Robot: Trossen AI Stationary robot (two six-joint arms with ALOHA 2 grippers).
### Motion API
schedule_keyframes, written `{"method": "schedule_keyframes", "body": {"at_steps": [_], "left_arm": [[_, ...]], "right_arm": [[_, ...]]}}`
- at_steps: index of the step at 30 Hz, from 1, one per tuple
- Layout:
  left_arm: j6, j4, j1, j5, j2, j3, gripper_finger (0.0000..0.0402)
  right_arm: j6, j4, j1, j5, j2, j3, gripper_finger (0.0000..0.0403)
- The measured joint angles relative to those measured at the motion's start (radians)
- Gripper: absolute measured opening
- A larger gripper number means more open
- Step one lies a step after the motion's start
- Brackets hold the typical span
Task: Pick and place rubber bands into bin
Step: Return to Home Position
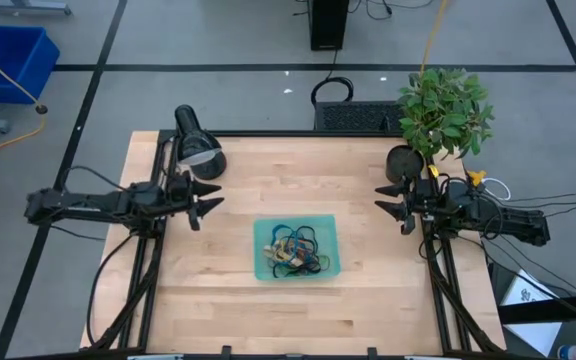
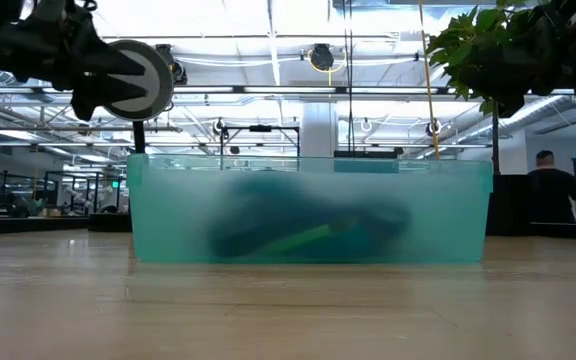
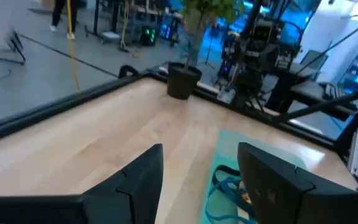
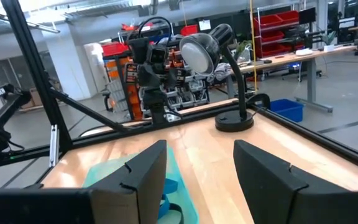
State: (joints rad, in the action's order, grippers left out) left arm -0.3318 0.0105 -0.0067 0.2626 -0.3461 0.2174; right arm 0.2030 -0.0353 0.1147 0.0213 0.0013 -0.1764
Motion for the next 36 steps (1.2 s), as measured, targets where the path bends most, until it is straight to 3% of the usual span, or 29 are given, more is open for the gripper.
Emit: {"method": "schedule_keyframes", "body": {"at_steps": [14, 20, 24, 36], "left_arm": [[-0.032, -0.051, 0.000, 0.079, 0.206, -0.138, 0.0214], [-0.083, -0.166, 0.003, 0.154, 0.258, -0.142, 0.0214], [-0.085, -0.170, 0.024, 0.128, 0.278, -0.141, 0.0214], [0.096, -0.171, 0.060, 0.105, 0.275, -0.141, 0.0214]], "right_arm": [[-0.002, 0.000, 0.000, 0.003, 0.000, 0.000, 0.0180], [-0.002, 0.000, 0.000, 0.008, 0.000, 0.000, 0.0180], [-0.004, 0.000, 0.000, 0.039, 0.000, 0.000, 0.0180], [-0.009, -0.001, 0.004, 0.088, 0.001, 0.000, 0.0180]]}}
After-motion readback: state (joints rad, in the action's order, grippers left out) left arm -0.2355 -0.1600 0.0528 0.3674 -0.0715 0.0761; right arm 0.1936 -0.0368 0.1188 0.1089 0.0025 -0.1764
